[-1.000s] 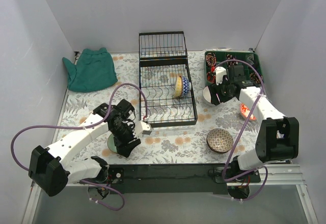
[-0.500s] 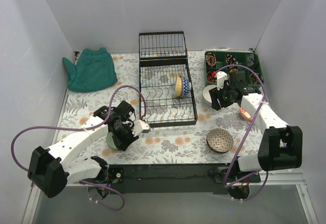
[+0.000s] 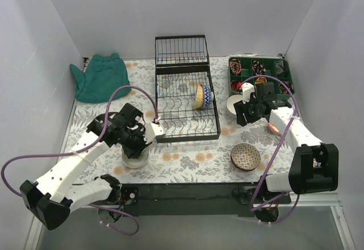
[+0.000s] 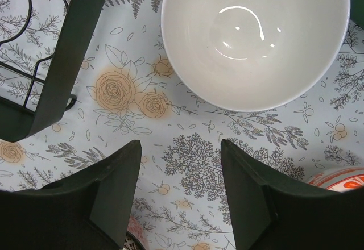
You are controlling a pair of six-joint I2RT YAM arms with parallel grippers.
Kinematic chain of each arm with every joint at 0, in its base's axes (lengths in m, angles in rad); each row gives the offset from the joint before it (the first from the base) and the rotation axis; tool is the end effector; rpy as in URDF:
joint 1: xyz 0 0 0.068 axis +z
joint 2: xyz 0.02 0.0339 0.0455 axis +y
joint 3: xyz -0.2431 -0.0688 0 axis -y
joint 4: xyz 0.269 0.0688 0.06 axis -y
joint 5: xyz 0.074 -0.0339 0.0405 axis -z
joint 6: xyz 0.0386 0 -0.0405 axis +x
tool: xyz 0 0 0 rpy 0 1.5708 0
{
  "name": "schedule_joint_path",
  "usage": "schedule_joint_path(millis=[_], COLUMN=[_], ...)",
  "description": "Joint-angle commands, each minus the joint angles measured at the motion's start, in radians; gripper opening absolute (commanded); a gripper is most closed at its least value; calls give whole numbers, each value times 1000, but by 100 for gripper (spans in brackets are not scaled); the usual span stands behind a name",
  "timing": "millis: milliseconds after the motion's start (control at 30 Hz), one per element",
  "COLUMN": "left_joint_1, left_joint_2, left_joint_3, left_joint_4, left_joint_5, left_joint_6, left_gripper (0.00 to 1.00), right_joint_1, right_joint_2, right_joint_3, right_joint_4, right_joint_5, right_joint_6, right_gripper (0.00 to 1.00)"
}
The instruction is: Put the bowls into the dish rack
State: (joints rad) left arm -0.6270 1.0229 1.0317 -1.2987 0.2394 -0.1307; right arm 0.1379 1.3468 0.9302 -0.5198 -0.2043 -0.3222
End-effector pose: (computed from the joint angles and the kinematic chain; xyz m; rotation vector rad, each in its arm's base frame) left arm 0.1507 -0.1205 0.2763 0.7682 2.8290 -0.4808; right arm 0.2986 0.0493 0.2065 -0.6485 2.4022 0.1787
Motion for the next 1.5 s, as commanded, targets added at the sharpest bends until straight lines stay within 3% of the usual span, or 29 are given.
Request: schedule_joint_path(millis=[0, 267, 500, 600, 867, 1200, 1333, 1467], left_joint_1=[0, 0, 21, 81, 268, 308, 309, 309], left_joint_2=[9, 131, 338, 391, 607, 804, 853, 894], left_joint_3=[111, 305, 441, 388, 337, 291, 248, 217], left_joint_4=[-10, 90, 453, 673, 1136, 1573, 1734, 1845], left_joint_5=[-9, 63, 222, 285, 527, 696, 721, 710], left_joint_6=[8, -53, -245, -375, -945, -1271, -1460, -1558], left_gripper=[0, 0, 0, 0, 0, 0, 0, 0], right_joint_1=[2, 2, 3, 2, 2, -1, -3, -3], right_joint_2=[-5, 20, 40, 49, 40, 66, 80, 98], right_joint_3=[13, 44, 53, 67, 65, 81, 88, 102], right_joint_4=[21, 21, 24, 26, 21, 9, 7, -2], right_joint_5=[-7, 9, 22, 34, 59, 77, 82, 82], right_joint_6=[-6, -6, -14, -21, -20, -26, -28, -25], right_gripper=[66, 66, 66, 66, 66, 66, 66, 66])
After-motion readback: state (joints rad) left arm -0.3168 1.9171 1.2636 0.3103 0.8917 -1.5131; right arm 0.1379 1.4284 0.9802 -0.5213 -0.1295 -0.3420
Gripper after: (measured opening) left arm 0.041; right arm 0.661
